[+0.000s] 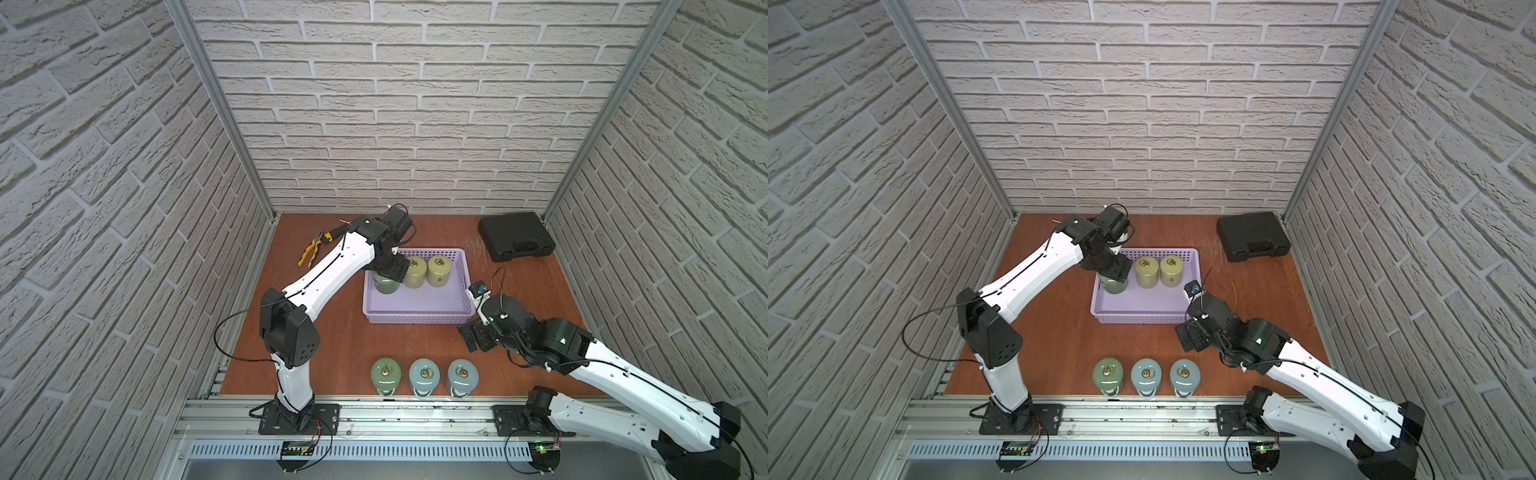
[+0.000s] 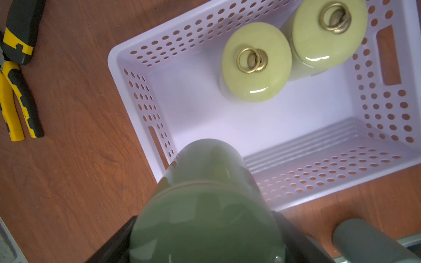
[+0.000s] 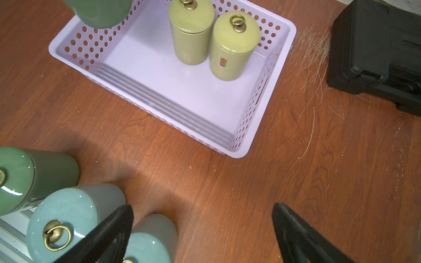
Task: Take the tea canister out of the basket
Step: Place the tea canister at the center of the board.
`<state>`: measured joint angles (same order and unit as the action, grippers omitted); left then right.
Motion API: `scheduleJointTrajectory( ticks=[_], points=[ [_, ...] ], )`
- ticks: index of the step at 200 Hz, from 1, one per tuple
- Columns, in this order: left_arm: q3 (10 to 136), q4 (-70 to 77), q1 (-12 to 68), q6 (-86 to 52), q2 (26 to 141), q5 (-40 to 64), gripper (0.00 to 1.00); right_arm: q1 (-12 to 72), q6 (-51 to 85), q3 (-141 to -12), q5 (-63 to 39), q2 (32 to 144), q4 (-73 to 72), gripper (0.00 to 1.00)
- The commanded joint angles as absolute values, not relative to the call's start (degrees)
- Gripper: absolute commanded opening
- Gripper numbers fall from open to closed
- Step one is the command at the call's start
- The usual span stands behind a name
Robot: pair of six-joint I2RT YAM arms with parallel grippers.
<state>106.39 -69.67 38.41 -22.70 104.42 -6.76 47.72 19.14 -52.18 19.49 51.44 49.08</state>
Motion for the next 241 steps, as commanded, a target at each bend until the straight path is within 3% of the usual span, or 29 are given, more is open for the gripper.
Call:
scheduleJointTrajectory(
  ticks=[1, 241],
  points=[
    [105.5, -70.0, 39.9, -25.2, 101.0, -8.8, 0.49, 47.5, 20.1, -52.0, 20.8, 51.2, 47.0, 1.0],
    [89.1, -68.1, 54.6, -42.9, 88.2, -14.8, 0.48, 47.5, 26.6, -52.0, 23.4, 52.3, 46.3, 1.0]
  ],
)
